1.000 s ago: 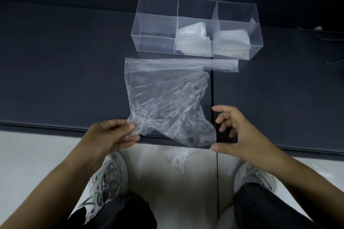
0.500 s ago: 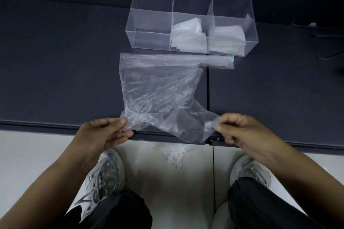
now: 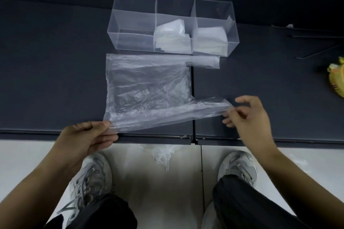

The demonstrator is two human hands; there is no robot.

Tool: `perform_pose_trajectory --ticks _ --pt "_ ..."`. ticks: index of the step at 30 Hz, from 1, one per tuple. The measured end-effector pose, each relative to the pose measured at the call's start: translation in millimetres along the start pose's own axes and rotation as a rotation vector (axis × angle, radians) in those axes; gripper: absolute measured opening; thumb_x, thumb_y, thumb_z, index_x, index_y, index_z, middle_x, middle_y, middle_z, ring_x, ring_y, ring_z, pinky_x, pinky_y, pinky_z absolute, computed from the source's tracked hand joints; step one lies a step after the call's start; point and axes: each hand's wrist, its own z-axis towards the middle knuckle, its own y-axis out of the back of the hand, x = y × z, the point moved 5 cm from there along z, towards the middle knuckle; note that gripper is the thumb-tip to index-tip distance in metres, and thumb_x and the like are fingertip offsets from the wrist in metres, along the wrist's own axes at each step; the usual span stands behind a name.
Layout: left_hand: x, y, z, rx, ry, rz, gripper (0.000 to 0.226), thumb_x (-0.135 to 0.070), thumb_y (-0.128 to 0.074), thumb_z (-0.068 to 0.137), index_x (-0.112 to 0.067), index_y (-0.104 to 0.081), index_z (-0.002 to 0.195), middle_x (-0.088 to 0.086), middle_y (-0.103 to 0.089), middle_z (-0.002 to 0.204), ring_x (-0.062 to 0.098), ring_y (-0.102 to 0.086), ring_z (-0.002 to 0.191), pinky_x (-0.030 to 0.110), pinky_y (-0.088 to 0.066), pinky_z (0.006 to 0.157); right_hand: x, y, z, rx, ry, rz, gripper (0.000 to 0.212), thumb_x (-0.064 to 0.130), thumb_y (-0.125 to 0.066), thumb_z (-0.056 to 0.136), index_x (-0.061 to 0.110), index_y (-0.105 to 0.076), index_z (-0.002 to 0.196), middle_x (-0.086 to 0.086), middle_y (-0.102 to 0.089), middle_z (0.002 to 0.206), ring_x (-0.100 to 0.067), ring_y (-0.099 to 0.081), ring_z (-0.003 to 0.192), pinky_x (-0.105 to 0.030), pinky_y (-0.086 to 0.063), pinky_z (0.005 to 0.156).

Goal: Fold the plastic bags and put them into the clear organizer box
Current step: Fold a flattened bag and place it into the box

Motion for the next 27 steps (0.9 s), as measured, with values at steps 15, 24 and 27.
perform_pose_trajectory --ticks 15,24,27 --pt "-2.1 -1.7 -2.3 -0.013 -0.002 0.031 0.012 -0.011 -0.06 0.089 -0.002 -0.068 0.091 0.015 -0.074 0.08 0.024 -0.073 0.07 0.019 -0.054 0.052 -7.4 -4.3 27.8 0.079 -0.354 0.287 0.009 0.014 -0.069 0.087 0.005 -0.07 0.087 -0.01 -0.072 0.071 -0.02 -0.072 0.066 -0.022 -0.055 0.054" --pt "6.2 -5.5 -1.1 0.061 -0.003 0.112 0.013 -0.01 -0.063 0.088 0.002 -0.065 0.092 0.018 -0.073 0.081 0.03 -0.073 0.073 0.024 -0.056 0.054 -27.1 12.5 5.3 -0.103 -0.408 0.318 0.008 0.009 -0.062 0.091 0.005 -0.063 0.084 -0.008 -0.068 0.06 -0.016 -0.068 0.051 -0.022 -0.052 0.045" --pt "4.2 -2.6 -2.6 0.082 -0.006 0.192 0.012 -0.011 -0.066 0.087 0.0 -0.063 0.09 0.019 -0.072 0.077 0.029 -0.072 0.066 0.024 -0.055 0.052 -22.8 21.0 4.4 -0.065 -0.254 -0.118 0.005 0.014 -0.065 0.089 0.01 -0.063 0.09 -0.002 -0.064 0.054 -0.009 -0.058 0.044 -0.022 -0.045 0.042"
